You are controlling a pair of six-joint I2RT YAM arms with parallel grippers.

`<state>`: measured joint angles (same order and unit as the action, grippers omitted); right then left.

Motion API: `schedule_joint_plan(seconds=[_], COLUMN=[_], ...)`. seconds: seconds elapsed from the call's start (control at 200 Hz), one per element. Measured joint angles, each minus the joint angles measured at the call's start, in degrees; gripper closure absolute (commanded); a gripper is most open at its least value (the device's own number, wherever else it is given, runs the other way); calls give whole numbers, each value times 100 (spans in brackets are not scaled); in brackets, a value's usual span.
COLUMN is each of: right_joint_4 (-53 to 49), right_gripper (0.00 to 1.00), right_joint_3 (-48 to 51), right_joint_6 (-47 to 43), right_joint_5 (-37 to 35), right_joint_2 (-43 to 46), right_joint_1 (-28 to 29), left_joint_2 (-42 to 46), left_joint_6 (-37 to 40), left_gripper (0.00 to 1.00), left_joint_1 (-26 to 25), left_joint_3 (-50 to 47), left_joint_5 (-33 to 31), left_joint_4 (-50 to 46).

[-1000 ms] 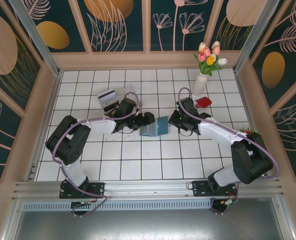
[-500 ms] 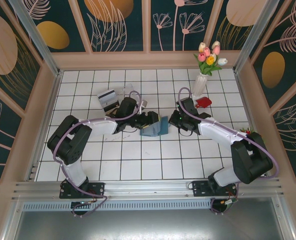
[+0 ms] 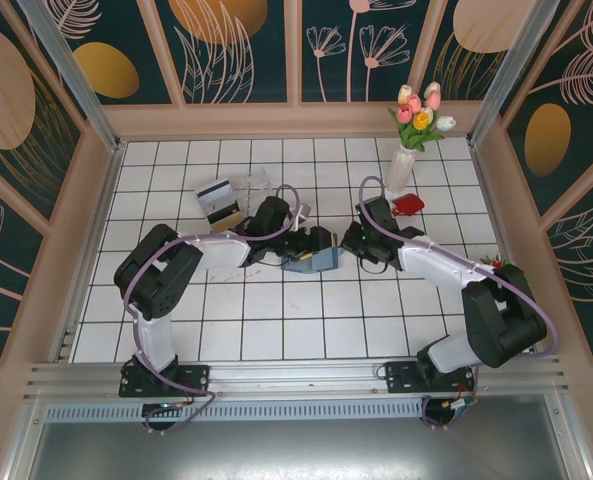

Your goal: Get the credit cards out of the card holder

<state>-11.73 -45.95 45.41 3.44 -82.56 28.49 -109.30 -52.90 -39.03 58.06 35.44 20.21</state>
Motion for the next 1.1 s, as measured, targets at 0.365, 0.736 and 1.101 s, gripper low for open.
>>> schedule_joint_plan(seconds=[0.365, 0.736, 1.101], right_joint_4=[0, -70, -20], right_gripper=[71, 64, 77], right_joint_3=[72, 74, 74], right_joint_6=[116, 168, 157], right_joint_5=[72, -85, 103], right_joint_2=[7, 710, 977], right_joint_1=[-118, -151, -72], left_joint_2=[-157, -457, -748], left_joint_6=[-13, -20, 140], left_gripper=[24, 40, 66], left_joint_1=[0, 0, 0], left_joint_3=[140, 411, 485], left_joint_5=[-166, -256, -581], left_joint_4=[103, 269, -160])
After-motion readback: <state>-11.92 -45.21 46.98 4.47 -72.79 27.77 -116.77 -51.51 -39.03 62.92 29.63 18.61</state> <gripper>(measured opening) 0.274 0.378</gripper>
